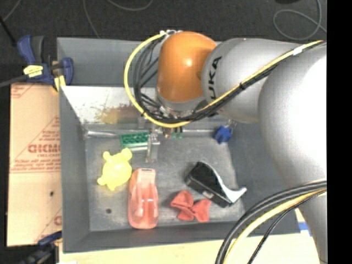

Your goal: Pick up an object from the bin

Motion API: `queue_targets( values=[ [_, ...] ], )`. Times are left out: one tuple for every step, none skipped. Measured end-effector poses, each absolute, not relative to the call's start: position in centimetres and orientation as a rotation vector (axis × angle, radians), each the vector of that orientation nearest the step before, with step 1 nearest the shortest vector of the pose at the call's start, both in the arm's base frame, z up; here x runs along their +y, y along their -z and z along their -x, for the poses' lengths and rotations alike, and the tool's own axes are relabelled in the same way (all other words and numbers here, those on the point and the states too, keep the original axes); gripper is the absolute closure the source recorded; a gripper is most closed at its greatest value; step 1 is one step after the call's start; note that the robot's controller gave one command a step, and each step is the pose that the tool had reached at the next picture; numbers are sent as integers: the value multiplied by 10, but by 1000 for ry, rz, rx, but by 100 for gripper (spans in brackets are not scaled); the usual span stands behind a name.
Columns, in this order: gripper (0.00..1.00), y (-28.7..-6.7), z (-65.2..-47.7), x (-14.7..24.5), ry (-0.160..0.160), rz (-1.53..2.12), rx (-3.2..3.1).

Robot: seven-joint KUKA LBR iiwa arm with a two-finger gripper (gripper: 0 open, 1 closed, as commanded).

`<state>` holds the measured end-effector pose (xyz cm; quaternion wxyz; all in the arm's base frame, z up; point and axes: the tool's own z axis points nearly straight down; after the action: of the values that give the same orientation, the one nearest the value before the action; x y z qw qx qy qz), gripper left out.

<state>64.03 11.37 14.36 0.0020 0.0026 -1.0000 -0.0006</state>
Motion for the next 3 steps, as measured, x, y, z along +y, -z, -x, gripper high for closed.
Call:
queue_targets(
  values=[
    [0, -149, -642, 113, 3, -6, -3145],
    [0, -107, -650, 113, 7, 39, -3152],
    [100, -71, -654, 109, 7, 256, -3137]
  ],
)
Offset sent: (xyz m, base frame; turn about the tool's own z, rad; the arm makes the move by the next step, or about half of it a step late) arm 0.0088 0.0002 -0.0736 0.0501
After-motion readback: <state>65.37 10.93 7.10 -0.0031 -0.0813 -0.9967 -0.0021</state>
